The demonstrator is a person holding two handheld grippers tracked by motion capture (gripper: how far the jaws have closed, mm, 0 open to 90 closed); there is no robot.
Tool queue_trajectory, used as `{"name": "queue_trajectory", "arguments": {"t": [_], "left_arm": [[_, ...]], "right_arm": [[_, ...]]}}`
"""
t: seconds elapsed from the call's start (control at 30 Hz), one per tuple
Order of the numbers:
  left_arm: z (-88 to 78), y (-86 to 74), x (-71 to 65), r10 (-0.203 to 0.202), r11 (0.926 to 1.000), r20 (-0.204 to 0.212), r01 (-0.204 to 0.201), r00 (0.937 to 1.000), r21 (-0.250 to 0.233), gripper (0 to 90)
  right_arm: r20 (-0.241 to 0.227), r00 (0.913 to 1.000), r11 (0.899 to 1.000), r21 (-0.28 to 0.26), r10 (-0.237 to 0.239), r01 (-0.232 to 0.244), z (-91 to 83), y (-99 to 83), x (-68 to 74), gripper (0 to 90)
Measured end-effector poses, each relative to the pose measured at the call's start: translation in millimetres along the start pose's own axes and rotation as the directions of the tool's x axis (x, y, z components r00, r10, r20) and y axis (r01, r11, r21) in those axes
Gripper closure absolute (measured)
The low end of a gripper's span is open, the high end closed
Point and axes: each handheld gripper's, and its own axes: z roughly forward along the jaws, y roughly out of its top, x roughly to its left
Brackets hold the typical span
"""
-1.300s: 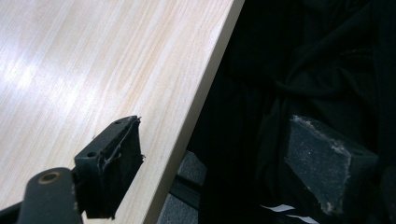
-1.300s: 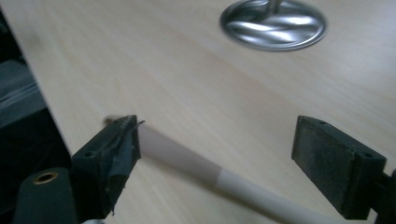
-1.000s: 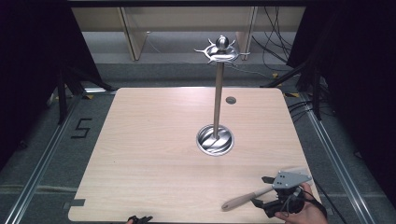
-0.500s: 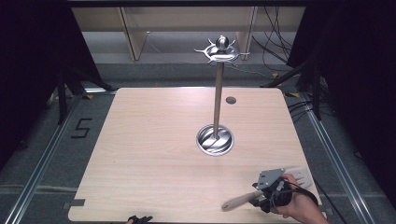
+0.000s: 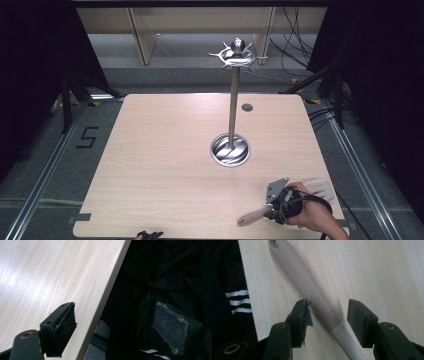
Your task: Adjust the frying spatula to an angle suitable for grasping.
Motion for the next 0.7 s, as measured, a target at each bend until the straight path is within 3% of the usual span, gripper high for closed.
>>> {"name": "queue_trajectory", "arguments": {"t": [0.07, 0.1, 0.27, 0.3, 0.4, 0.7], "left_arm": [[0.4, -0.1, 0.1, 0.003, 1.0000, 0.012, -0.003, 0.9999, 0.002, 17.4], [-0.4, -0.2, 0.2, -0.004, 1.0000, -0.008, 0.004, 1.0000, 0.001, 17.4], [0.2, -0.3, -0.2, -0.001, 1.0000, -0.004, 0.001, 1.0000, 0.001, 17.4], [0.1, 0.2, -0.1, 0.000, 1.0000, -0.002, 0.000, 1.0000, 0.002, 17.4], [0.8, 0.1, -0.1, 0.002, 1.0000, 0.011, -0.002, 0.9999, 0.002, 17.4], [0.4, -0.1, -0.4, 0.001, 1.0000, -0.004, -0.001, 1.0000, 0.001, 17.4]], "right_arm": [[0.000, 0.9999, 1.000, -0.001, -0.010, 0.010, 2.6, 1.1, -1.6, 55.0], [-0.009, 0.9997, 1.000, 0.005, -0.023, 0.023, 4.2, 1.3, -2.6, 55.3], [-0.017, 0.9996, 0.999, 0.020, -0.025, 0.025, 4.9, -0.2, -2.8, 56.3], [-0.036, 0.9989, 0.999, 0.041, -0.032, 0.033, 5.0, 0.3, -2.9, 56.6], [-0.025, 0.9992, 0.998, 0.056, -0.032, 0.033, 5.2, 1.6, -2.0, 56.7], [-0.044, 0.9975, 0.994, 0.094, -0.056, 0.060, 8.2, 6.1, -5.9, 58.2]]}}
